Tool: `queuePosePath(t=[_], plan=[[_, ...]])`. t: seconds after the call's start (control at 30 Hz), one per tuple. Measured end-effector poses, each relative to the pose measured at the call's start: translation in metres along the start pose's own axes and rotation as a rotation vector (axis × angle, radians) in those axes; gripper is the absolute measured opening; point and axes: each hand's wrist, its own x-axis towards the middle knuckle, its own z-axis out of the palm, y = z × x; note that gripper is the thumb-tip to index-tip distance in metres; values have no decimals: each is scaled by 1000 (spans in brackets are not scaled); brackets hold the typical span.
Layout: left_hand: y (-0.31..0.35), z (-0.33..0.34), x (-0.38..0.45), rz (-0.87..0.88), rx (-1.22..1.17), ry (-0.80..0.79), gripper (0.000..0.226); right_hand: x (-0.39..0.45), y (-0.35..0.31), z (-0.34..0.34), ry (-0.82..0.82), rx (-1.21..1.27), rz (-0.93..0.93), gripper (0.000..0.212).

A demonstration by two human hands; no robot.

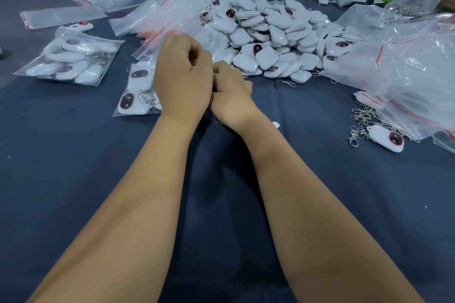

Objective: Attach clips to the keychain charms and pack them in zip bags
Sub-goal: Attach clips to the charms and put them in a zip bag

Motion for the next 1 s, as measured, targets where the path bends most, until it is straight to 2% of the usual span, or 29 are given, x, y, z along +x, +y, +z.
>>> queuePosePath(t=[0.1,0.2,0.27,0.37,0.47,0.53,0.67,0.77,0.9,1.0], plan=[[-2,0,1,3,70,-60,8,0,-1,-2,190,215,-3,14],[-4,3,1,28,203,-156,7,4,7,-12,342,217,114,34],[-4,3,1,60,260,-192,5,7,18,-18,329,133,209,43],[-5,2,2,114,362,-240,14,10,26,-19,208,-15,289,49],[-11,0,4,135,489,-233,21,10,27,-15,131,-266,252,46],[-15,-4,7,110,534,-193,25,10,28,-13,129,-335,233,47],[-19,-13,10,34,534,-99,32,12,29,-10,131,-360,236,48],[-16,-12,11,50,473,-42,35,14,31,-11,190,-292,258,44],[-10,-7,8,176,300,-69,34,12,32,-12,219,-248,270,38],[-7,-3,4,157,163,-103,29,12,30,-13,253,-199,265,27]])
